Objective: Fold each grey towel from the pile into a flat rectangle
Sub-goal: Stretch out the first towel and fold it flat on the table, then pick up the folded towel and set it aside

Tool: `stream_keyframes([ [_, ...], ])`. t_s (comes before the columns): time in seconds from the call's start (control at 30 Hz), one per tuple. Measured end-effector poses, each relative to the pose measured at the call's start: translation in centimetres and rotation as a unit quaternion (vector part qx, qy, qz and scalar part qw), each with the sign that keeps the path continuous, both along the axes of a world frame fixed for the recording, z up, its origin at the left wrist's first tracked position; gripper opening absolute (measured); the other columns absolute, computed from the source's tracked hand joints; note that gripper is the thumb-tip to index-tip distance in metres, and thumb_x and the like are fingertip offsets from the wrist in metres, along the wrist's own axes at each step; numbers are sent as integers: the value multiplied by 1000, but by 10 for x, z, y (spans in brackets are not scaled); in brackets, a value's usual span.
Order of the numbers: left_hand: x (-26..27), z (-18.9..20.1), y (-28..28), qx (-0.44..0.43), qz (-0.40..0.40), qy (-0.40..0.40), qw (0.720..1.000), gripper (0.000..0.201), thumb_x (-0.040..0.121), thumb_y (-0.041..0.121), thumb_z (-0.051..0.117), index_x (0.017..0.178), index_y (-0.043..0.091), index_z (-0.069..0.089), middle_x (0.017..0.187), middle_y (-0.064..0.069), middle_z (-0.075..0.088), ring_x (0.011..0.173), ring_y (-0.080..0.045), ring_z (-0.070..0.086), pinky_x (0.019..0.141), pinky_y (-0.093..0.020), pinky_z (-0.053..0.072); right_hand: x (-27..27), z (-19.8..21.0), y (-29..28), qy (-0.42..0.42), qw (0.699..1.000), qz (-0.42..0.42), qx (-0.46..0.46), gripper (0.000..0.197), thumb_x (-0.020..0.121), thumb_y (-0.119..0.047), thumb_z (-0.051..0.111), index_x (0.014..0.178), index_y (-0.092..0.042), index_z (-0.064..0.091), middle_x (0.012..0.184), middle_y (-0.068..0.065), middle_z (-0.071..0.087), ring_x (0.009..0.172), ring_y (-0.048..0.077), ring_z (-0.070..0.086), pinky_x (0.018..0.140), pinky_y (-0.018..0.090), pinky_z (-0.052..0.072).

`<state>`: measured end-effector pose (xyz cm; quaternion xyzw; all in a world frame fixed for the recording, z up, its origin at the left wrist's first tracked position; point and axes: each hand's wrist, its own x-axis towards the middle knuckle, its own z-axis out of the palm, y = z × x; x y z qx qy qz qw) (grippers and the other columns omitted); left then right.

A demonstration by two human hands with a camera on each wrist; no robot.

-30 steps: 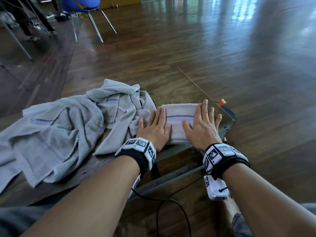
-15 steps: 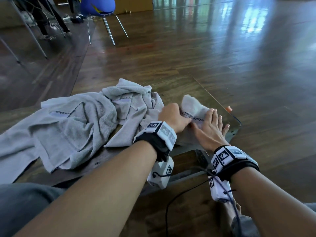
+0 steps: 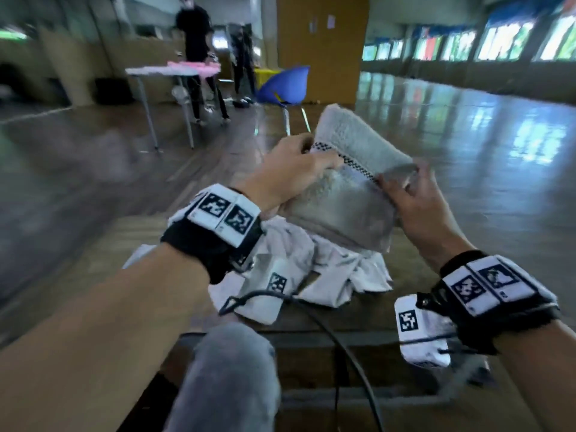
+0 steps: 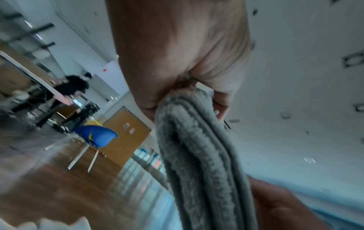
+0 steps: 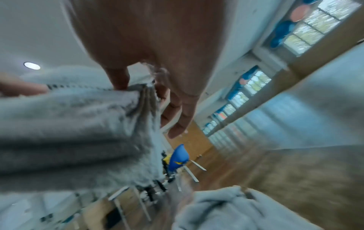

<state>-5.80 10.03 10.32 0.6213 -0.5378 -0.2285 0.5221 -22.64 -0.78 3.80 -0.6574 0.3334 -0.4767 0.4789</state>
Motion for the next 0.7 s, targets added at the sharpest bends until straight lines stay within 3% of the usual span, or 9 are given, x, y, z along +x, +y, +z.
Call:
stream_keyframes([
  [0.13, 76, 1, 89, -54, 61, 110, 991, 14, 87, 16, 69, 100, 21, 71, 96, -2, 75, 84, -17, 71, 75, -35, 57, 87, 44, 49, 66, 987, 116, -94, 74, 93, -8, 60, 151, -8, 13, 136, 18, 54, 116, 26, 62, 98, 54, 52],
  [0.27, 144, -23, 194, -53, 156, 128, 978, 22, 91, 25, 68, 113, 27, 65, 103, 6, 74, 90, -12, 72, 71, -32, 60, 185, 57, 126, 116, 957, 228, -137, 86, 72, -14, 47, 148, -17, 5, 137, 23, 45, 86, 16, 59, 74, 32, 51],
  [0.33, 171, -47, 246, -36, 207, 129, 969, 26, 91, 27, 67, 117, 30, 63, 106, 5, 73, 91, -13, 73, 69, -34, 61, 231, 45, 163, 157, 936, 280, -147, 86, 72, -13, 48, 146, -18, 3, 133, 15, 44, 94, 18, 60, 74, 27, 49],
  [0.4, 193, -79, 296, -19, 261, 140, 955, 30, 90, 29, 67, 119, 33, 61, 108, 6, 73, 93, -14, 72, 68, -35, 60, 273, 19, 198, 186, 916, 321, -152, 82, 79, -5, 52, 144, -18, 4, 120, 9, 47, 93, 16, 62, 71, 22, 50],
  [0.47, 208, -120, 337, 4, 312, 158, 937, 34, 86, 33, 69, 119, 33, 60, 109, 6, 72, 95, -15, 71, 65, -35, 58, 306, -18, 233, 208, 894, 370, -143, 78, 86, 3, 53, 142, -24, 5, 109, 2, 51, 80, 1, 64, 64, 17, 52],
  [0.5, 213, -143, 355, 20, 340, 172, 924, 36, 84, 34, 68, 119, 32, 60, 109, 5, 72, 96, -16, 71, 65, -36, 57, 319, -41, 250, 223, 881, 396, -132, 81, 88, 3, 52, 144, -32, 5, 112, 1, 52, 77, -4, 63, 65, 14, 52],
  [0.57, 216, -193, 385, 52, 398, 213, 891, 36, 86, 30, 68, 120, 28, 57, 111, 3, 71, 97, -18, 70, 70, -39, 58, 338, -90, 284, 279, 847, 441, -105, 88, 91, -5, 53, 145, -52, 4, 132, 4, 46, 93, 4, 62, 77, 20, 54],
  [0.63, 213, -244, 407, 66, 436, 243, 864, 27, 91, 18, 67, 116, 23, 58, 104, 7, 73, 94, -10, 69, 75, -31, 58, 346, -139, 311, 336, 828, 444, -69, 91, 89, -11, 57, 153, -31, -4, 136, 7, 46, 115, 20, 57, 93, 33, 53],
  [0.7, 206, -289, 425, 86, 451, 257, 851, 21, 92, 5, 62, 104, 21, 63, 90, 17, 75, 82, 5, 68, 69, -14, 54, 347, -187, 331, 338, 818, 464, -20, 78, 88, -2, 58, 145, -16, 7, 116, 9, 58, 101, 19, 62, 82, 19, 53],
])
